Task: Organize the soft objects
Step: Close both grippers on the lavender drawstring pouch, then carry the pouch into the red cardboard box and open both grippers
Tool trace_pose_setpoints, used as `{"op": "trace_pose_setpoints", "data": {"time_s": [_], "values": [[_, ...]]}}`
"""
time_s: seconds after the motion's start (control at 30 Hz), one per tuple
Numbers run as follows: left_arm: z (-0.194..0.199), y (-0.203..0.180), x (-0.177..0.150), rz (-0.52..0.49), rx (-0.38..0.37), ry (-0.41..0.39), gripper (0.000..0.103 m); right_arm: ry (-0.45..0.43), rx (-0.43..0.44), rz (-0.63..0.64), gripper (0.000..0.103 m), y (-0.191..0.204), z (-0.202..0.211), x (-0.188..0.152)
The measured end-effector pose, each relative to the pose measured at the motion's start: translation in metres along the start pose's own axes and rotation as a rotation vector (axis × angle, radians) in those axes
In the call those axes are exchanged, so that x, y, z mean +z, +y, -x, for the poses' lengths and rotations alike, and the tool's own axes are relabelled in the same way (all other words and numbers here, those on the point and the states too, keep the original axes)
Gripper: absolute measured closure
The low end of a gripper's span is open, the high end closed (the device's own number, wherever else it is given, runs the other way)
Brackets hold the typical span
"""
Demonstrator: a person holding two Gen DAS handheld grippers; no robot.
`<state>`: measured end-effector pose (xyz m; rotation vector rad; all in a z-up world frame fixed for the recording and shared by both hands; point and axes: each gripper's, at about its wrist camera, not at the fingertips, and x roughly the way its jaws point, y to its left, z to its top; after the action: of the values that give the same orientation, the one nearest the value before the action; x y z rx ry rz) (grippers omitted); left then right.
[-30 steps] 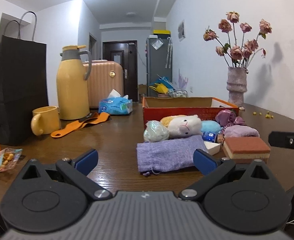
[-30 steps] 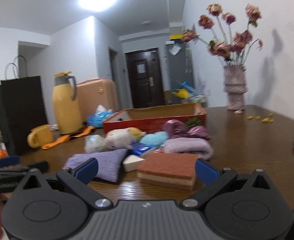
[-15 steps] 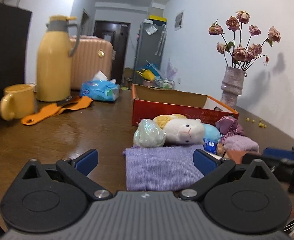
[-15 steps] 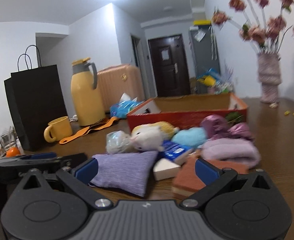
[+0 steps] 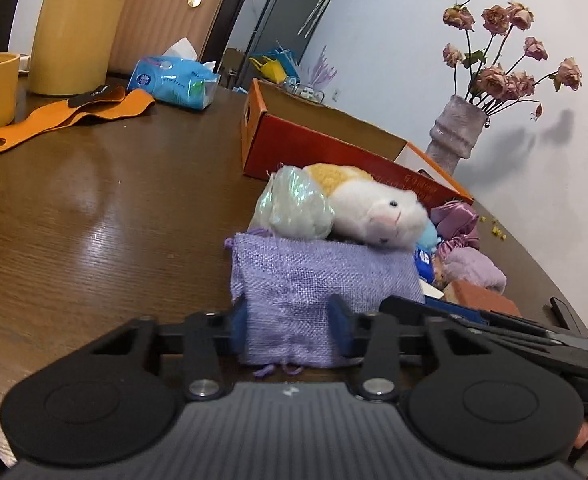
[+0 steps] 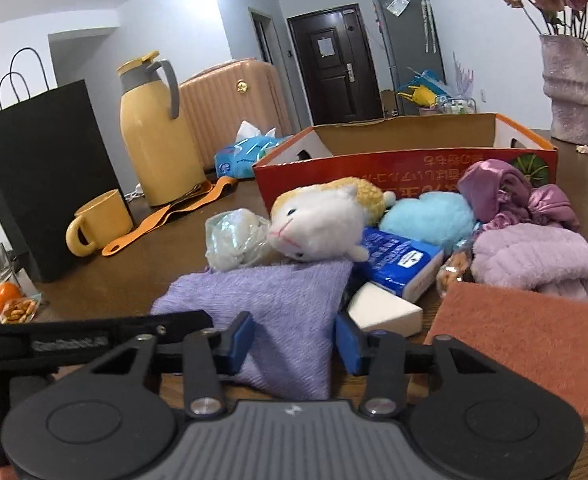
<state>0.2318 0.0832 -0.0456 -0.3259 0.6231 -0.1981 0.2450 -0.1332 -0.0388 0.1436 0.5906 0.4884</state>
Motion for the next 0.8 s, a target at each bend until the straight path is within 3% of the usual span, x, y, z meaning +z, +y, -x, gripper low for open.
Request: {"op": "trace_pose_setpoints", "data": {"time_s": [0.07, 0.13, 0.3, 0.43, 0.53, 0.63, 0.73, 0.8], "values": [[0.004, -0.003, -0.003, -0.003, -0.018, -0.007, 0.095, 0.006, 0.011, 0.003, 0.084, 0.0, 0.001, -0.003], [0.012, -0.008, -0.006, -0.009, -0.05, -0.024, 0.096, 0.009, 0.014, 0.009, 0.096, 0.001, 0.005, -0.005], [0.038, -0.028, -0.006, -0.043, -0.101, -0.085, 0.097, -0.041, 0.01, 0.029, 0.099, 0.005, 0.031, -0.007], [0.059, -0.041, 0.023, -0.056, -0.197, -0.179, 0.097, -0.14, 0.028, 0.05, 0.099, 0.006, 0.059, 0.015], [0.049, -0.055, 0.074, -0.088, -0.233, -0.199, 0.097, -0.185, 0.046, 0.078, 0.099, -0.003, 0.062, 0.054], [0.011, -0.063, 0.142, -0.111, -0.265, -0.174, 0.097, -0.194, 0.032, 0.131, 0.099, -0.021, 0.04, 0.12], [-0.051, -0.061, 0.196, -0.108, -0.19, -0.145, 0.097, -0.115, 0.01, 0.148, 0.099, -0.042, -0.015, 0.183], [-0.101, -0.052, 0.222, -0.029, -0.112, -0.108, 0.097, -0.029, -0.019, 0.118, 0.099, -0.061, -0.065, 0.219]]}}
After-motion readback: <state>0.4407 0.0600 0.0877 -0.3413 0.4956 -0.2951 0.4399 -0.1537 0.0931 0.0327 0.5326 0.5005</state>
